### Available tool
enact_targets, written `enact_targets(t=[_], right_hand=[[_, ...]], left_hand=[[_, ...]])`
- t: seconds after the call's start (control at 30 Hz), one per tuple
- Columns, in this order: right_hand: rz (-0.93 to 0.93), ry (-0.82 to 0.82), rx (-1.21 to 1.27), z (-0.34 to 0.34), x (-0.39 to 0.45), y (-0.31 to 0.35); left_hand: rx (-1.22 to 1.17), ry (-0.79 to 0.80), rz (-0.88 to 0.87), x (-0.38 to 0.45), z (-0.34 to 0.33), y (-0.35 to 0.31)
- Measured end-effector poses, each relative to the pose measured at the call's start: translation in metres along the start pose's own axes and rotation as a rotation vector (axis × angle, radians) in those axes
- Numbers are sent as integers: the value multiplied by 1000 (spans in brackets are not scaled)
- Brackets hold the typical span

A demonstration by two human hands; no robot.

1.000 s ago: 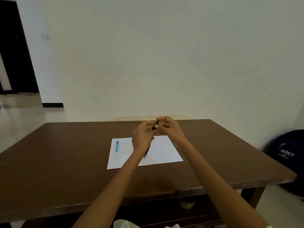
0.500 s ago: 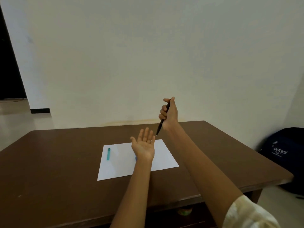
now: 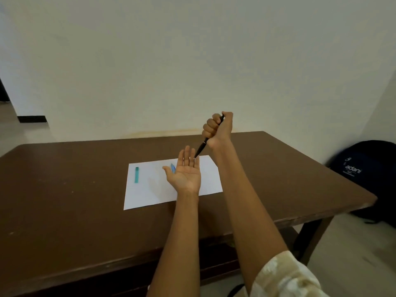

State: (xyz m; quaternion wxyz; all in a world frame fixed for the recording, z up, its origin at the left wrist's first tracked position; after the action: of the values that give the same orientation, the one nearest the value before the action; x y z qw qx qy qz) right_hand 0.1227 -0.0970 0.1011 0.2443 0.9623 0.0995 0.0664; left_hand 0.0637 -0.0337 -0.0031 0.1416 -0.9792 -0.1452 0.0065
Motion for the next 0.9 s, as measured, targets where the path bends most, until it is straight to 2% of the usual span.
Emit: enact_targets(t=[0.47, 0.9], right_hand=[[77, 74, -84, -1, 5, 4], [94, 77, -167, -11, -3, -4]], left_hand=[[0, 148, -15, 13, -8, -10], [-11, 100, 0, 13, -5, -8]])
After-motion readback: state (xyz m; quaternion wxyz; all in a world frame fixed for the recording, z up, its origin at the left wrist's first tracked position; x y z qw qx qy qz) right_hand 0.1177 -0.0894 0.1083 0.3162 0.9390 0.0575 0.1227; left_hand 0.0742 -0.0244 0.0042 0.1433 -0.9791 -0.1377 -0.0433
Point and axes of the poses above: each hand's wrist, its own x-axis towards the middle knuckle, its own z-axis out of the back of the hand, y = z × x, the point moved 1 cm from there along x, towards the middle knuckle, and after that the axes turned 13 degrees about x, right-handed, at the moved point
